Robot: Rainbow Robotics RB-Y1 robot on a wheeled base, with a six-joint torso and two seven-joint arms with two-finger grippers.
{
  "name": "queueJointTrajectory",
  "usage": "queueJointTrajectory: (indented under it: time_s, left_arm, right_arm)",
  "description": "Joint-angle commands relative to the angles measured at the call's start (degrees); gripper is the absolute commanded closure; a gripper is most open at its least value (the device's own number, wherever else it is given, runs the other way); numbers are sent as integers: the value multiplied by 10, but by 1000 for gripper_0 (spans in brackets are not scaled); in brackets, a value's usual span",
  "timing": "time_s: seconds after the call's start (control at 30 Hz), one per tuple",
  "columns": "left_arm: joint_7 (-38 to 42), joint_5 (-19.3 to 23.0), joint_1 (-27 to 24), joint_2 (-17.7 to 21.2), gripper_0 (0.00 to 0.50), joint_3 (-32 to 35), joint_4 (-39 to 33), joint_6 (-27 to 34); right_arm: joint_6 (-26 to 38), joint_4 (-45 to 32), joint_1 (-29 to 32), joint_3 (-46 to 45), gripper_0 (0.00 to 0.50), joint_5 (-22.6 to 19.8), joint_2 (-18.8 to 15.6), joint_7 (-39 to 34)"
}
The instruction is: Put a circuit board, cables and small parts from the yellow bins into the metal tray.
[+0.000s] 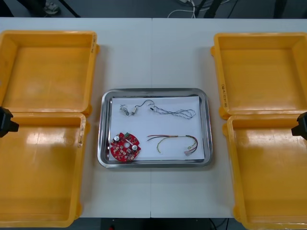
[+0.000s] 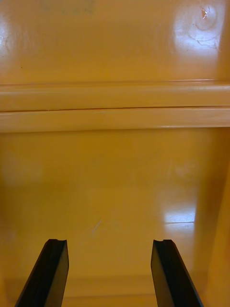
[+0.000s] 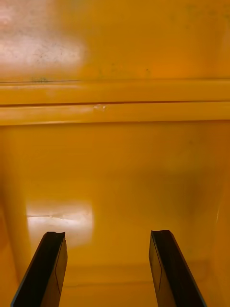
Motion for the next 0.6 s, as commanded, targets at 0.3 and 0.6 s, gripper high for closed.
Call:
queueJointTrajectory:
  time_s: [0.3, 0.6]
  left_arm:
    - [-81, -2, 41, 27, 0, 41, -20, 4]
    - [-88, -2, 53, 26, 0, 42, -20, 4]
  right_arm:
    - [2, -5, -12, 5, 0, 1, 2, 12]
    - [2, -5, -12, 5, 0, 1, 2, 12]
